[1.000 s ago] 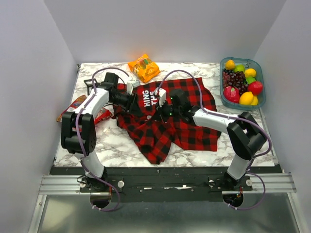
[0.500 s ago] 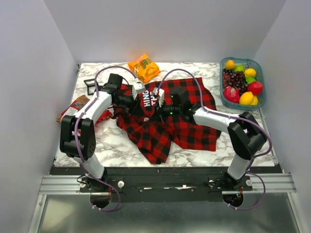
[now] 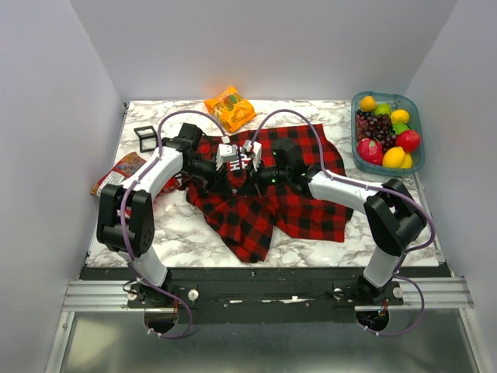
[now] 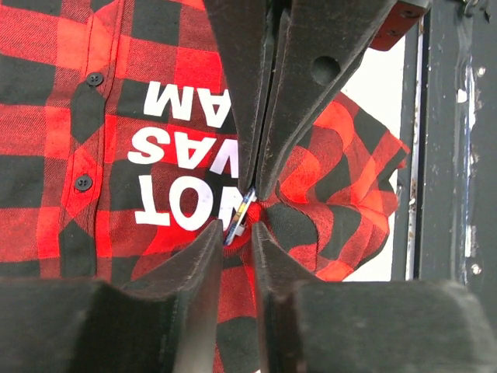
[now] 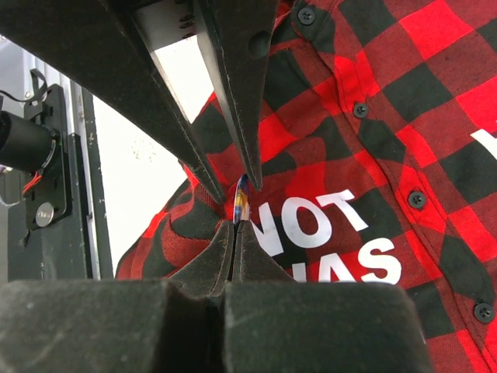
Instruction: Remove the brooch from the garment
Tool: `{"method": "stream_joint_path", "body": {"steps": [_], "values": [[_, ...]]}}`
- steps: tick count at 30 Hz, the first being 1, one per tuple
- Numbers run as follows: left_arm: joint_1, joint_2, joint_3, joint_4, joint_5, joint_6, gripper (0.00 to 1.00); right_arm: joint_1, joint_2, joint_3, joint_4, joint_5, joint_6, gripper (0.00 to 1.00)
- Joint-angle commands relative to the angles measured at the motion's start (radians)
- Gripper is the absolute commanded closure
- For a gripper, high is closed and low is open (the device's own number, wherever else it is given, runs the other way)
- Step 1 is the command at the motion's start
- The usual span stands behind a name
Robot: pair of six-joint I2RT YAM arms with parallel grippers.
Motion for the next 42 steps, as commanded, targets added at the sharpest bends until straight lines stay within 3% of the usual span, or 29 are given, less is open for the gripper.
{"method": "stream_joint_path", "body": {"steps": [1, 7, 14, 15, 16, 19, 24, 34, 36, 37, 39, 40, 42], "values": [[-0.02, 0.0, 0.009, -0.022, 0.038, 0.03, 0.72, -0.005, -0.005, 0.039, 0.004, -0.033, -0.014, 0.98], [-0.022, 0.004, 0.029, 0.001, 0.036, 0.014, 0.76, -0.004, 0.0, 0.041, -0.007, -0.034, -0.054, 0.98], [-0.026, 0.026, 0.052, -0.052, 0.039, 0.053, 0.96, -0.005, 0.0, 0.039, -0.013, -0.015, -0.062, 0.95], [-0.026, 0.027, 0.053, -0.077, 0.038, 0.077, 0.99, -0.005, -0.002, 0.038, -0.018, -0.001, -0.065, 0.92], [-0.028, 0.027, 0.061, -0.094, 0.033, 0.092, 1.0, -0.005, -0.005, 0.038, -0.028, 0.018, -0.068, 0.77], [-0.028, 0.024, 0.084, -0.144, -0.011, 0.125, 1.0, -0.017, -0.041, 0.03, -0.063, 0.102, -0.086, 0.63], [-0.028, -0.008, 0.115, -0.161, -0.115, 0.142, 1.0, -0.036, -0.098, 0.021, -0.189, 0.059, -0.169, 0.54], [-0.034, -0.016, 0.24, -0.221, -0.257, 0.192, 1.0, -0.024, -0.039, -0.021, -0.128, 0.038, -0.183, 0.42], [-0.042, -0.022, 0.239, -0.22, -0.277, 0.197, 1.0, -0.021, -0.012, 0.002, -0.13, 0.039, -0.198, 0.42], [-0.048, -0.028, 0.236, -0.221, -0.286, 0.198, 1.0, -0.019, -0.005, 0.011, -0.128, 0.041, -0.204, 0.46], [-0.068, -0.034, 0.231, -0.22, -0.324, 0.209, 1.0, -0.019, 0.008, 0.028, -0.128, 0.044, -0.211, 0.58], [-0.075, -0.043, 0.227, -0.22, -0.339, 0.22, 1.0, -0.019, 0.008, 0.03, -0.13, 0.05, -0.218, 0.72], [-0.091, -0.05, 0.227, -0.23, -0.369, 0.24, 1.0, -0.021, -0.005, 0.027, -0.142, 0.073, -0.255, 0.83]]}}
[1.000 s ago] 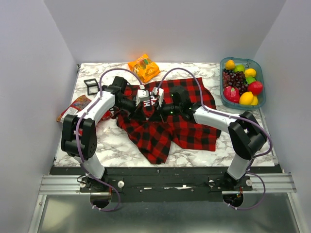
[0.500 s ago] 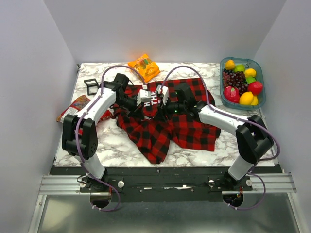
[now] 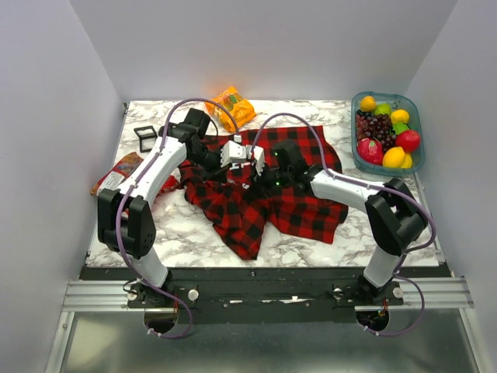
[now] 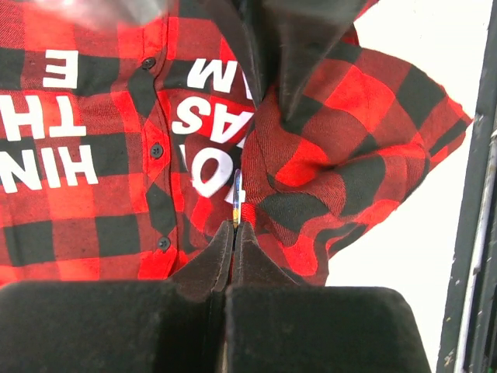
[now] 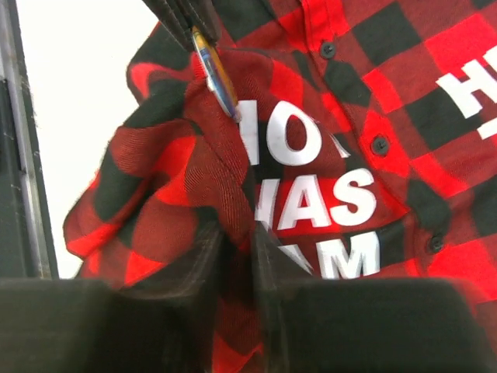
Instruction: Remove the brooch from the garment
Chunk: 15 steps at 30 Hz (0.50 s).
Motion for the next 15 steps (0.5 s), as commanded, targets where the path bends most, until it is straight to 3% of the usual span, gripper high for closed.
{"method": "stream_joint_path", "body": {"steps": [1, 5, 15], "values": [[-0.036, -0.049, 0.01, -0.031, -0.123, 0.066, 1.0, 0.005, -0.005, 0.023, -0.021, 0.025, -0.077, 0.9], [-0.056, -0.051, 0.031, -0.075, -0.201, 0.144, 1.0, 0.003, -0.045, -0.018, -0.031, 0.091, -0.162, 0.97], [-0.119, -0.038, 0.059, -0.16, -0.376, 0.236, 1.0, 0.003, -0.088, -0.038, -0.023, 0.151, -0.169, 0.96]]}}
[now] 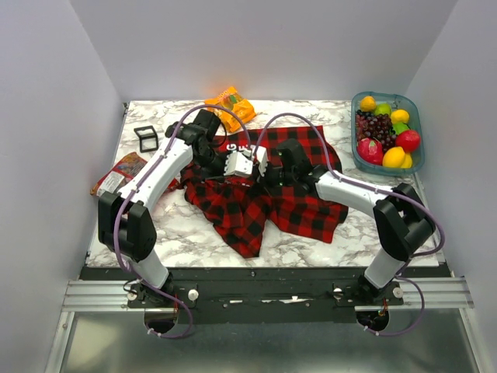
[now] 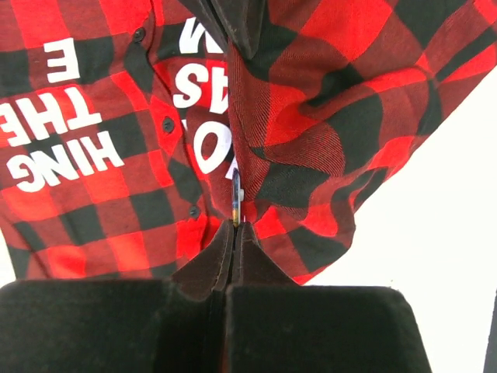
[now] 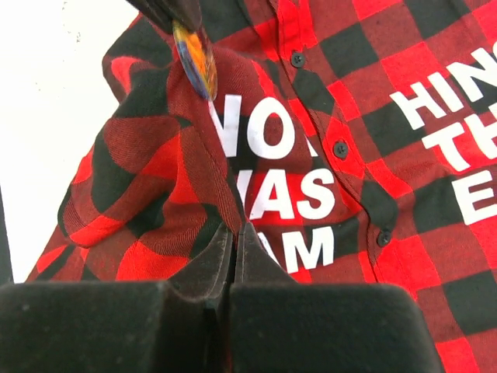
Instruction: Remove the brooch from the garment
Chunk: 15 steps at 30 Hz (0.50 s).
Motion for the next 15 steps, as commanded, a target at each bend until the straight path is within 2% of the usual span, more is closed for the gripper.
{"method": "stream_joint_path", "body": {"steps": [1, 3, 4, 6, 7, 10, 15], "values": [[-0.028, -0.01, 0.034, -0.088, -0.158, 0.062, 1.0, 0.003, -0.035, -0.014, -0.013, 0.083, -0.033, 0.95], [-0.04, -0.003, 0.046, -0.115, -0.175, 0.061, 1.0, 0.003, -0.039, -0.017, -0.007, 0.11, -0.028, 0.9], [-0.043, 0.005, 0.061, -0.126, -0.176, 0.053, 1.0, 0.003, -0.041, -0.019, 0.003, 0.123, -0.023, 0.78], [-0.048, 0.016, 0.077, -0.15, -0.178, 0.042, 1.0, 0.0, -0.058, -0.015, 0.007, 0.156, 0.004, 0.64], [-0.049, 0.022, 0.097, -0.16, -0.173, 0.035, 1.0, -0.006, -0.066, -0.014, 0.009, 0.161, 0.021, 0.53], [-0.048, 0.04, 0.127, -0.19, -0.15, -0.022, 1.0, -0.032, -0.113, -0.02, 0.006, 0.117, 0.09, 0.45], [-0.037, 0.073, 0.169, -0.236, -0.066, -0.174, 1.0, -0.04, -0.21, -0.101, -0.01, 0.023, 0.066, 0.42]]}}
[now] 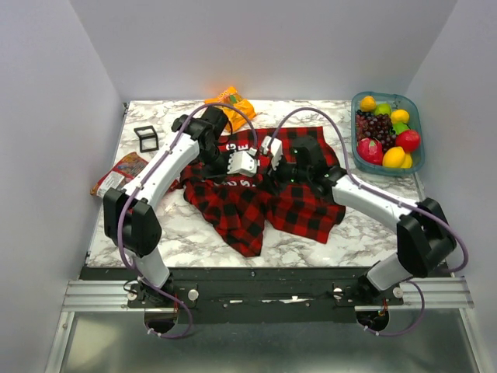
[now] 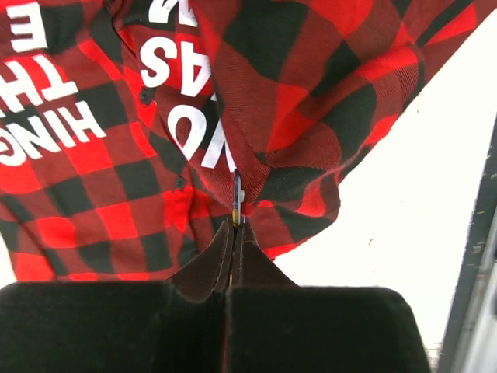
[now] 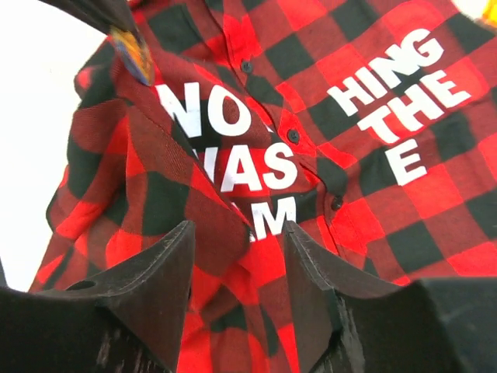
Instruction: Remove the brooch from the garment
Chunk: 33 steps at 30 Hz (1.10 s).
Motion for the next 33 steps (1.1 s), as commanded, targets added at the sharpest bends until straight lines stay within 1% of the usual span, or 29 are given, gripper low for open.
{"method": "stream_joint_path", "body": {"steps": [1, 4, 6, 7, 9, 10, 12, 16, 19, 20, 22, 24, 28, 33], "values": [[0.012, 0.05, 0.07, -0.102, 0.08, -0.162, 1.0, -0.007, -0.099, -0.07, -0.001, -0.055, 0.019, 0.41], [0.023, 0.077, 0.101, -0.12, 0.151, -0.286, 1.0, -0.007, -0.104, -0.098, 0.018, -0.052, 0.09, 0.41], [0.026, 0.091, 0.117, -0.131, 0.166, -0.348, 1.0, -0.007, -0.104, -0.121, 0.077, -0.061, 0.165, 0.41], [0.028, 0.111, 0.133, -0.143, 0.171, -0.389, 1.0, -0.007, -0.104, -0.13, 0.117, -0.078, 0.184, 0.37], [0.034, 0.133, 0.147, -0.187, 0.191, -0.416, 1.0, 0.001, -0.108, -0.151, 0.178, -0.147, 0.201, 0.29], [0.034, 0.151, 0.156, -0.204, 0.198, -0.423, 1.0, 0.007, -0.108, -0.173, 0.238, -0.155, 0.201, 0.25], [0.035, 0.16, 0.149, -0.208, 0.194, -0.471, 1.0, 0.024, -0.09, -0.182, 0.275, -0.191, 0.175, 0.25], [0.043, 0.151, 0.129, -0.209, 0.2, -0.488, 1.0, 0.055, -0.046, -0.168, 0.346, -0.21, 0.148, 0.25], [0.052, 0.162, 0.153, -0.211, 0.199, -0.54, 1.0, 0.065, 0.003, -0.142, 0.401, -0.184, 0.208, 0.25], [0.061, 0.166, 0.163, -0.212, 0.211, -0.555, 1.0, 0.071, 0.016, -0.136, 0.419, -0.176, 0.239, 0.26], [0.071, 0.173, 0.178, -0.212, 0.229, -0.601, 1.0, 0.081, 0.049, -0.128, 0.468, -0.153, 0.248, 0.26], [0.087, 0.173, 0.175, -0.212, 0.258, -0.627, 1.0, 0.088, 0.074, -0.11, 0.495, -0.153, 0.303, 0.27], [0.104, 0.159, 0.126, -0.212, 0.306, -0.66, 1.0, 0.093, 0.12, -0.066, 0.53, -0.149, 0.348, 0.28], [0.106, 0.14, 0.075, -0.212, 0.334, -0.654, 1.0, 0.095, 0.177, -0.01, 0.548, -0.156, 0.421, 0.28]]}}
